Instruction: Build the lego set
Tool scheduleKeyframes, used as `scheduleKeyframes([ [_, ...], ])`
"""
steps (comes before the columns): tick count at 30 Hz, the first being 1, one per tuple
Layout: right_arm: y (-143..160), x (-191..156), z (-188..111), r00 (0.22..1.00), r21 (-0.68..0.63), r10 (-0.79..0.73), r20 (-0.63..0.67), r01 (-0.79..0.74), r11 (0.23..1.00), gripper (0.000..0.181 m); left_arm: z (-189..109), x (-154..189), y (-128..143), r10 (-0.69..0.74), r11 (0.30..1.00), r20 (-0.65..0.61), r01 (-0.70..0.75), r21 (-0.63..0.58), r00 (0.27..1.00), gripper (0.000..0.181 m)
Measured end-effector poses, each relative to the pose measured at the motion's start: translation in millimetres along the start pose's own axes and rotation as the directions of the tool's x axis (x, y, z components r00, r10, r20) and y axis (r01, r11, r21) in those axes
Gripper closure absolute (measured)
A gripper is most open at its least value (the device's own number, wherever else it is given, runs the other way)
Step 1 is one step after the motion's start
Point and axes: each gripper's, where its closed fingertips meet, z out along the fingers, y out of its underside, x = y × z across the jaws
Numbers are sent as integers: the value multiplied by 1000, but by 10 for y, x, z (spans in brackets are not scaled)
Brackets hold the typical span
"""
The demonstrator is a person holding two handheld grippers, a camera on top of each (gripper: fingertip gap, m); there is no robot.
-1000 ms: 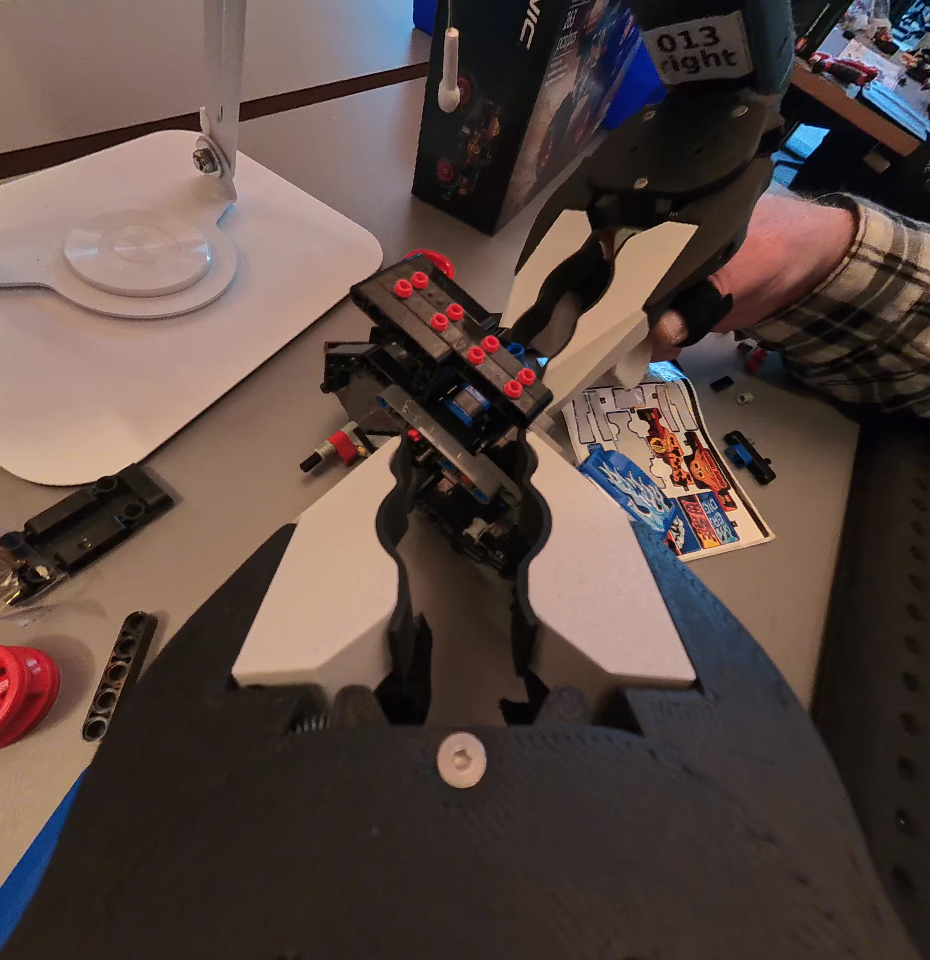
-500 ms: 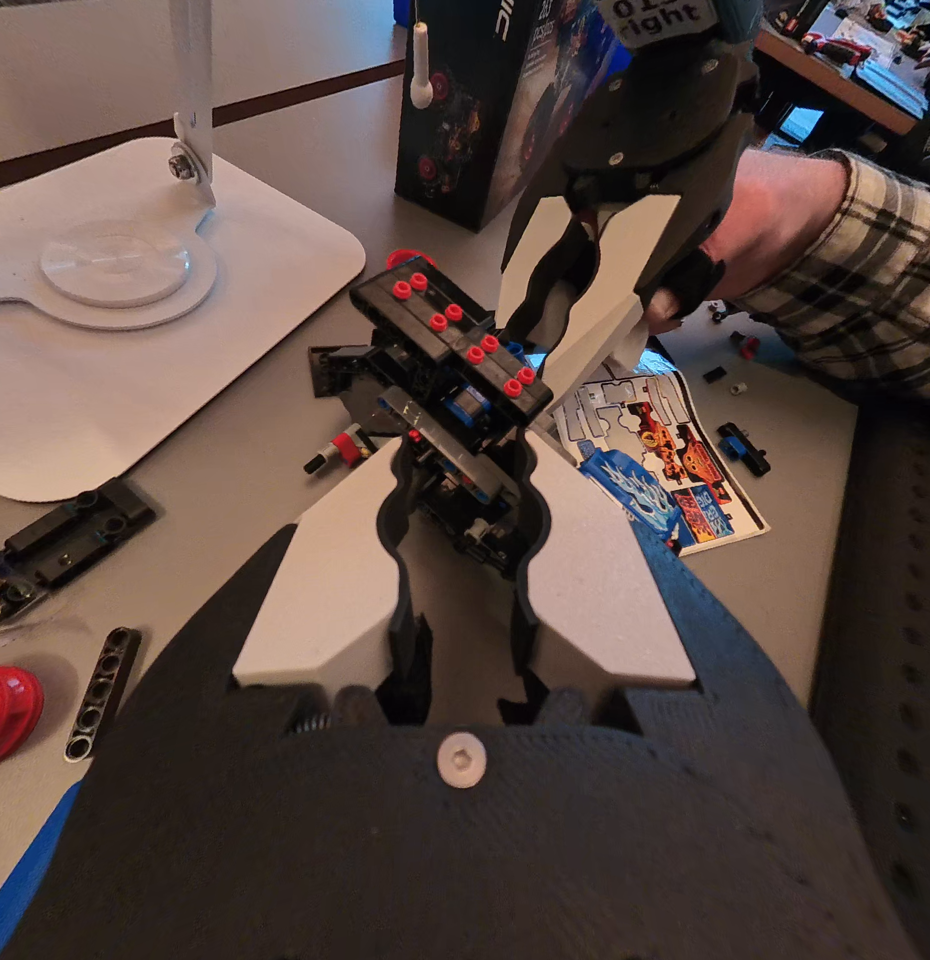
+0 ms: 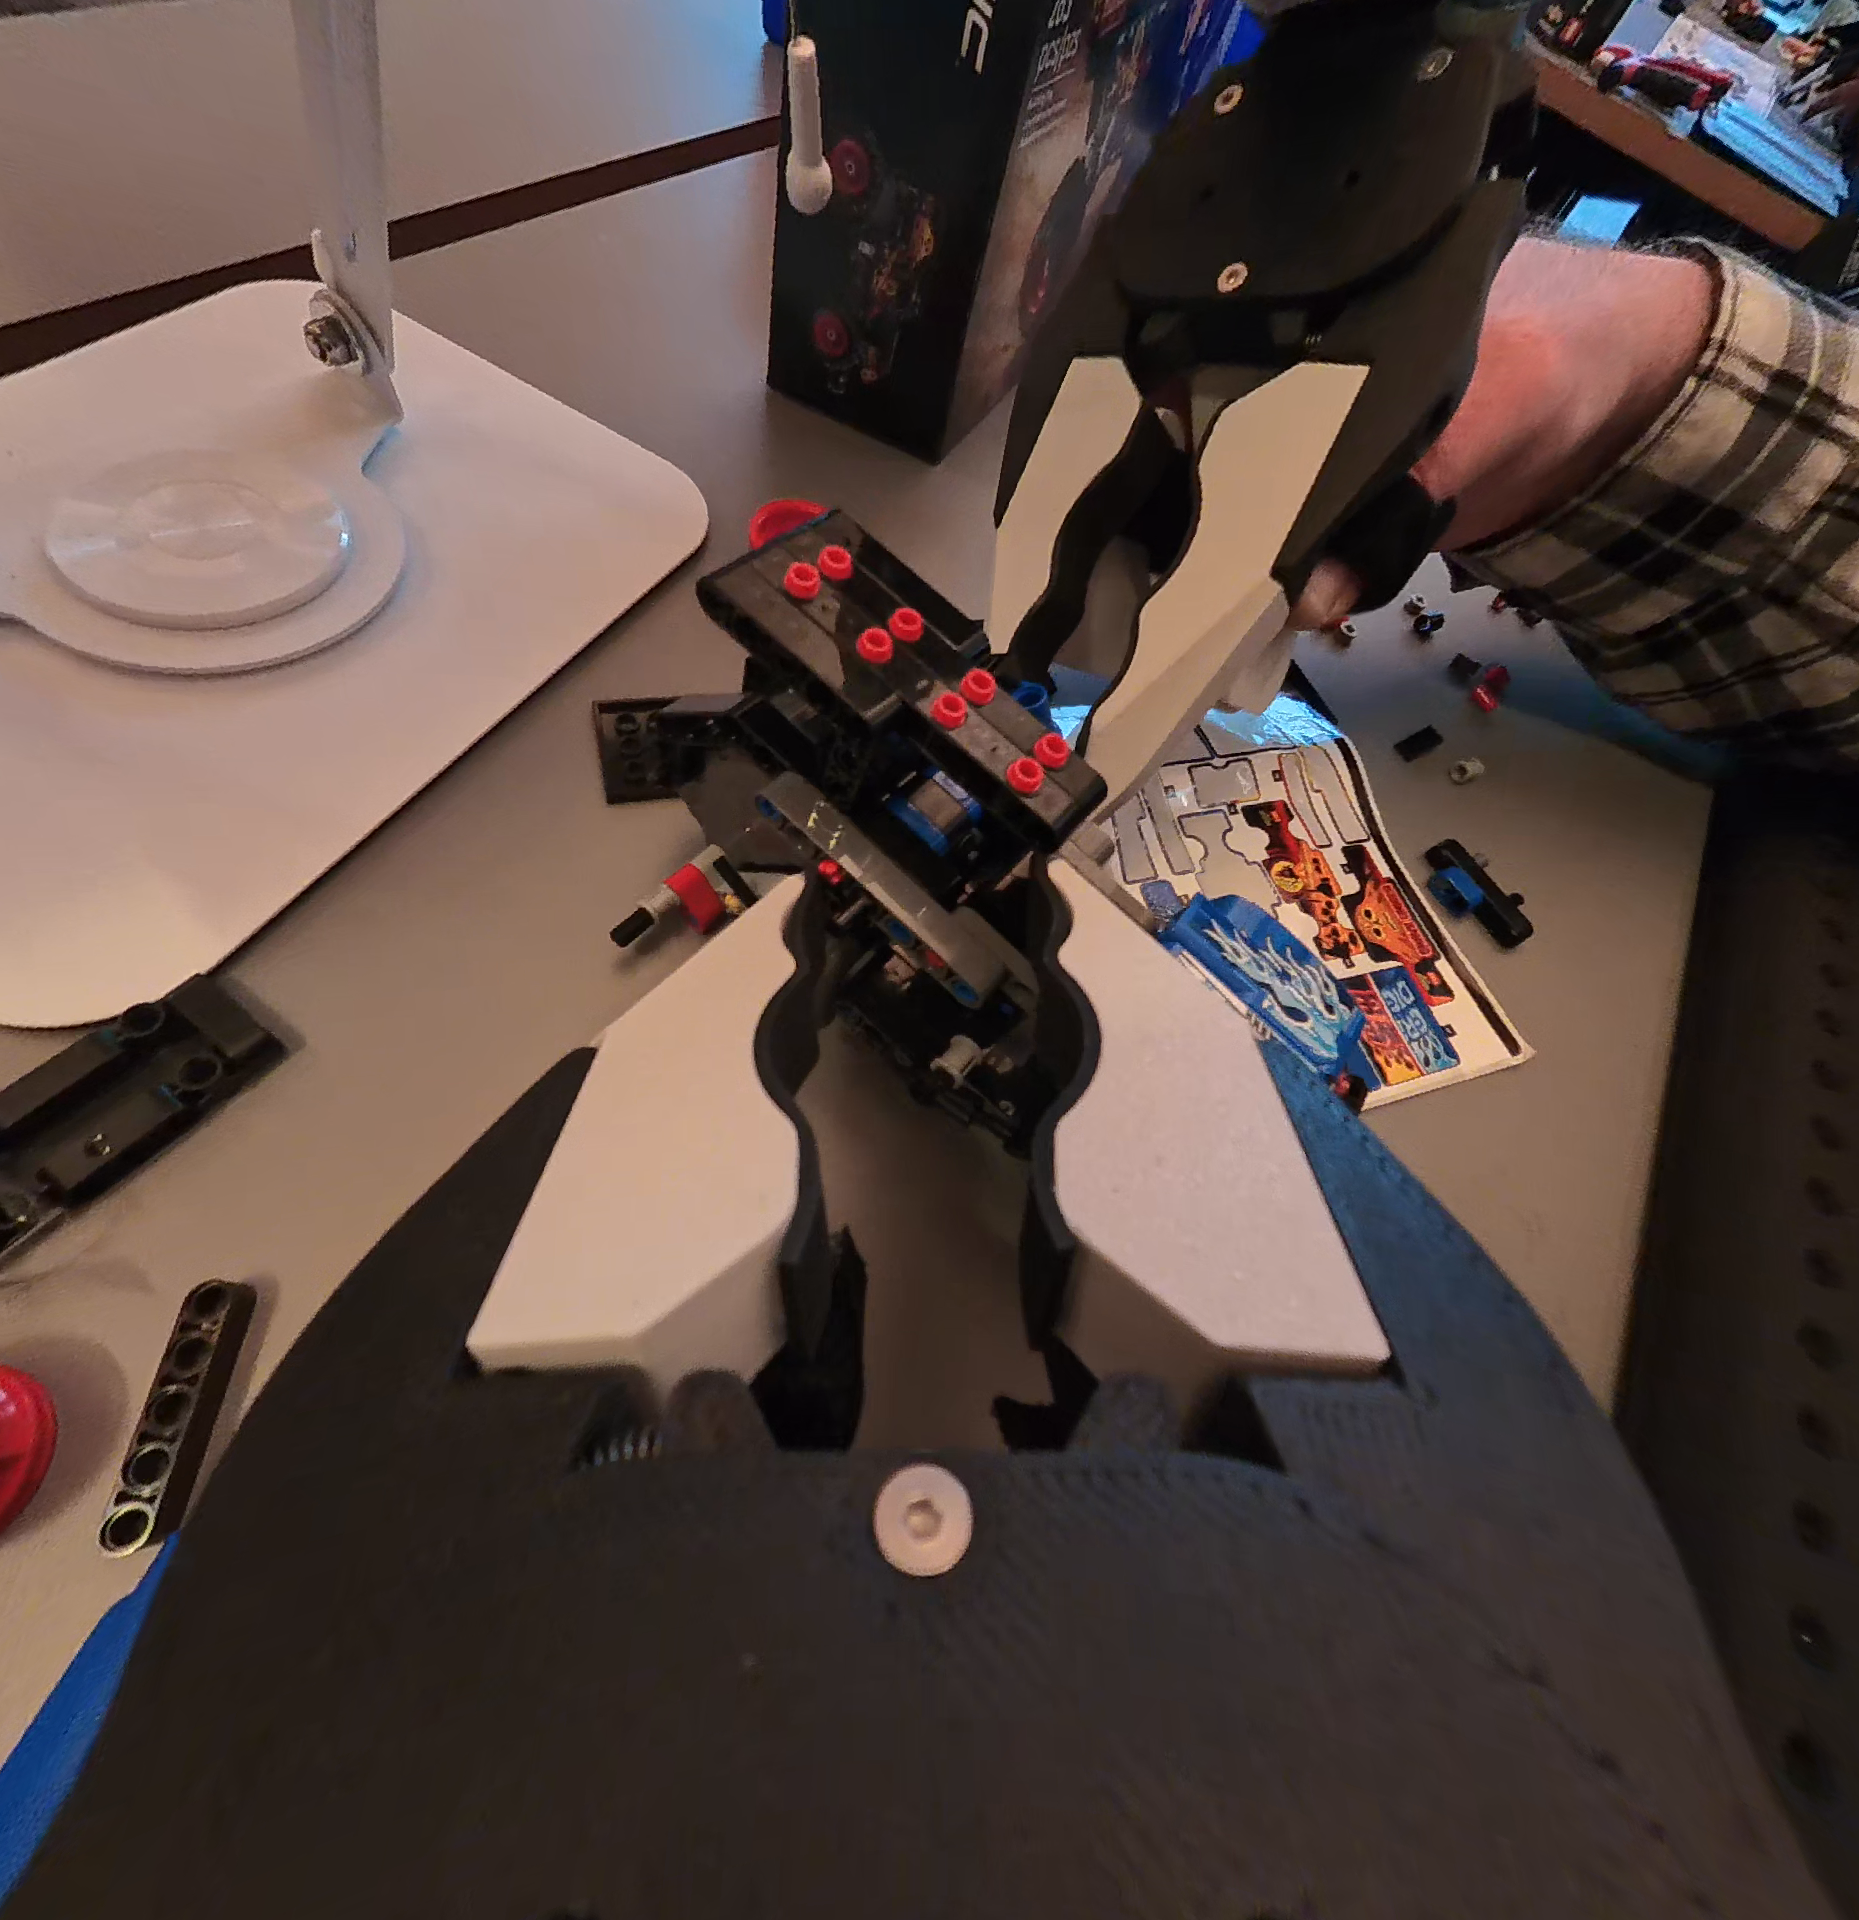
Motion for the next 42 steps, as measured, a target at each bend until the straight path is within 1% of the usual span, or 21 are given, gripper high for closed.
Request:
scheduleKeyframes([
  [6, 12, -8, -2, 1000, 3, 5, 12, -5, 1000, 158, 5, 10, -1, 3, 1000, -1, -3, -1, 1000, 144],
  [10, 28, -8, -22, 1000, -35, -19, -16, 19, 999, 159, 9, 24, -1, 6, 1000, -5, -6, -2, 1000, 144],
  [13, 39, -43, -14, 998, -19, 54, 44, -53, 998, 158, 11, 34, -1, 10, 1000, -8, -10, -3, 1000, 144],
  [20, 63, -106, -21, 976, -7, 157, 150, -157, 988, 158, 15, 51, -1, 22, 1000, -9, -22, -5, 1000, 145],
  [26, 79, -131, -32, 967, 1, 181, 179, -184, 983, 158, 19, 64, -3, 32, 999, -7, -32, -7, 999, 145],
  [30, 93, -140, -47, 973, -23, 176, 151, -174, 984, 158, 23, 74, -6, 40, 999, -6, -40, -7, 999, 146],
  [36, 117, -203, -57, 930, -15, 267, 252, -273, 962, 159, 30, 103, -7, 46, 999, -12, -47, -8, 999, 147],
  [42, 124, -223, -63, 902, 13, 321, 290, -339, 941, 159, 30, 112, -9, 48, 999, -14, -48, -6, 999, 147],
])
